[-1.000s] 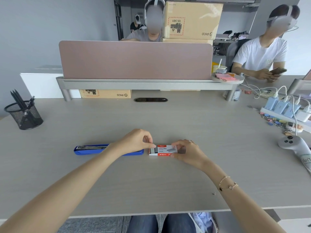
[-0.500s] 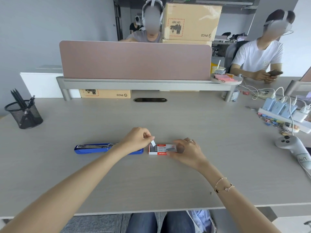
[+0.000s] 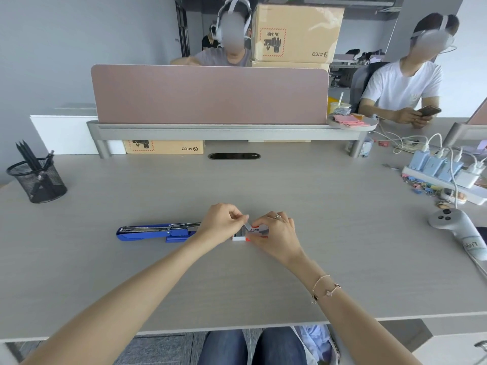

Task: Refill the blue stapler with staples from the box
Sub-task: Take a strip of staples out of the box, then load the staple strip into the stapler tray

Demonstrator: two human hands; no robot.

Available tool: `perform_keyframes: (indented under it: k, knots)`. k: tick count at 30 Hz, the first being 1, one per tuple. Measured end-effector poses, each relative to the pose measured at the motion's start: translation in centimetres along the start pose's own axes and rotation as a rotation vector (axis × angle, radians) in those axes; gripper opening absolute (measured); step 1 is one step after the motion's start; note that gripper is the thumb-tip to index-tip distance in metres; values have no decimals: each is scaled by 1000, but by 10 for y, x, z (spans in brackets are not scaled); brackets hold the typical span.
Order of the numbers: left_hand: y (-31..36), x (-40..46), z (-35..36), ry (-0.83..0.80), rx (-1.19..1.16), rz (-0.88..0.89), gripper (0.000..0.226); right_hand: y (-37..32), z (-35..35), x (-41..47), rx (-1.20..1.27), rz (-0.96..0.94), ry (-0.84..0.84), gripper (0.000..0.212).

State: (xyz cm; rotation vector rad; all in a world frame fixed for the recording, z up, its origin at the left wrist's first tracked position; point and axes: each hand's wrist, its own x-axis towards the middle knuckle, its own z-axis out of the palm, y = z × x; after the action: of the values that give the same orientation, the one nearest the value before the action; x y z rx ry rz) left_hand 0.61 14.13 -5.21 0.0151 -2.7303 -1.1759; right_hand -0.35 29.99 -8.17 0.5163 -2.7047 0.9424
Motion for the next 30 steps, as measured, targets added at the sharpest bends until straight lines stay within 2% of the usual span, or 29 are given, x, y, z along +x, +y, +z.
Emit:
perform_keyframes:
  k: [6,10,13,22,30]
  knots:
    - [0,-2,1,6,-53,-6,18,1,-1,-2,50,5,10,18]
    - [-5,-3,1,8,51,44,21,4,-2,-2,58,6,31,17]
    - [-10,-1,-3,14,182,135,22,6,-3,-1,32,-11,27,16]
    - [-11,2,-14,-129,405,436,17,7,-4,-1,9,-38,36,13]
    - [-13,-1,-16,-106,411,403,15,4,-8,1,-13,-68,-4,14]
